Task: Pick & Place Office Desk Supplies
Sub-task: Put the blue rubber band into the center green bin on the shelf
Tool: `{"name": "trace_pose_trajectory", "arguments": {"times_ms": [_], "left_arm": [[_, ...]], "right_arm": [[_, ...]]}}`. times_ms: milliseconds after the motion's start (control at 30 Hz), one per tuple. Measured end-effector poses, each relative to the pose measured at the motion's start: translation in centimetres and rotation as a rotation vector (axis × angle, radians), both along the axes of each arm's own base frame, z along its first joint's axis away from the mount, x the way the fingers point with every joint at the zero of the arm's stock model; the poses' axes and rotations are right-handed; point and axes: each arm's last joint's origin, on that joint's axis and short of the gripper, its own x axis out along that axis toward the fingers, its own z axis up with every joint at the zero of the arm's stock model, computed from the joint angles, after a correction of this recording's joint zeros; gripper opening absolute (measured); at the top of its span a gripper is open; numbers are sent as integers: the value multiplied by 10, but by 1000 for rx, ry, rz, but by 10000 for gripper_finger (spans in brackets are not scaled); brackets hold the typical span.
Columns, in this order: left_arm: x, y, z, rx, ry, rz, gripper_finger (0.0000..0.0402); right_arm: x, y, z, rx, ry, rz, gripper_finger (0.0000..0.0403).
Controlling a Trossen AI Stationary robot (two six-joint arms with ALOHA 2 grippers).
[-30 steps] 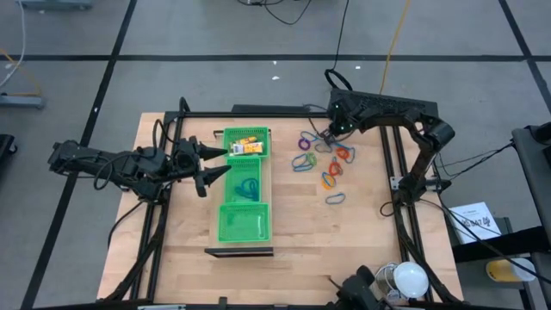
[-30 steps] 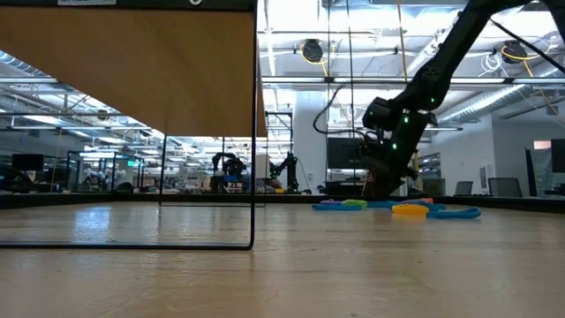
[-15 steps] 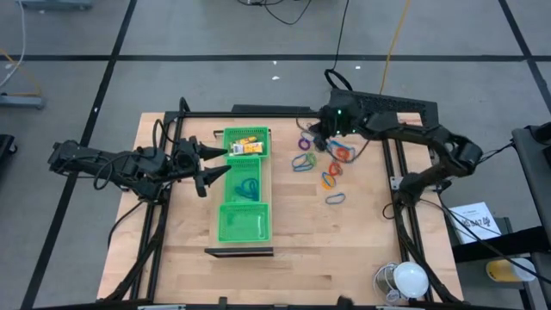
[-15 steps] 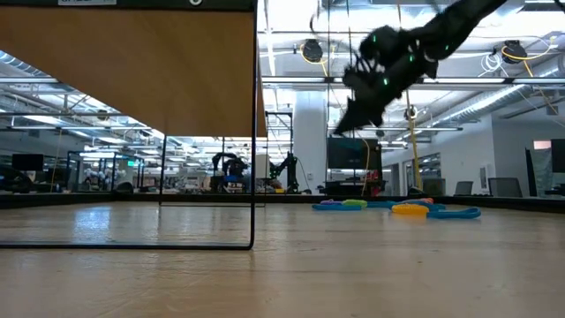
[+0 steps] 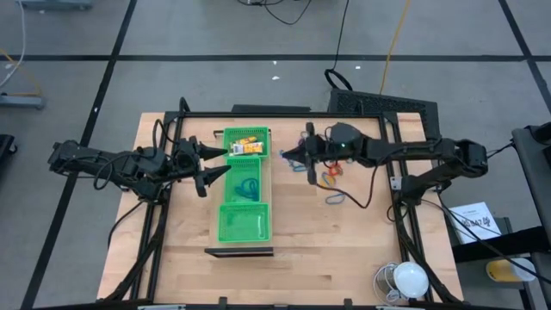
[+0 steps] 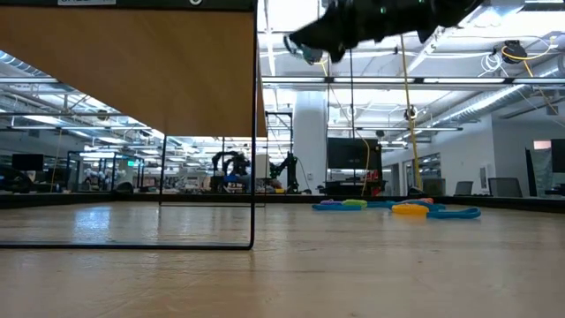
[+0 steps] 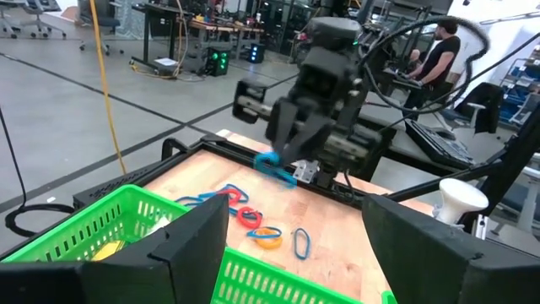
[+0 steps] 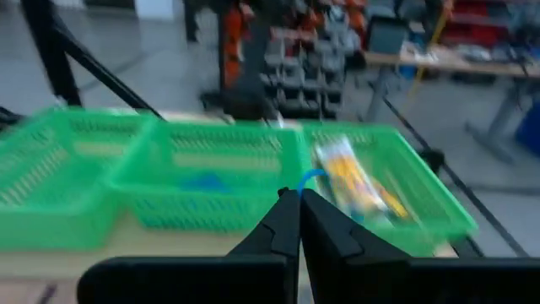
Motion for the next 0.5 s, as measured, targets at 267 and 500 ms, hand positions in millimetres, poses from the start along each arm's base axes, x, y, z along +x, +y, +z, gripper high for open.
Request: {"name": "trace_pose_trajectory", "arguments": {"times_ms": [267,500], "left_arm": [[0,0,0,0,0,0,289],[0,0,0,0,0,0,284]], "right_arm": [[13,25,3,-10,-126,131,0],[14,26,-2,4,-76,132,0]]}}
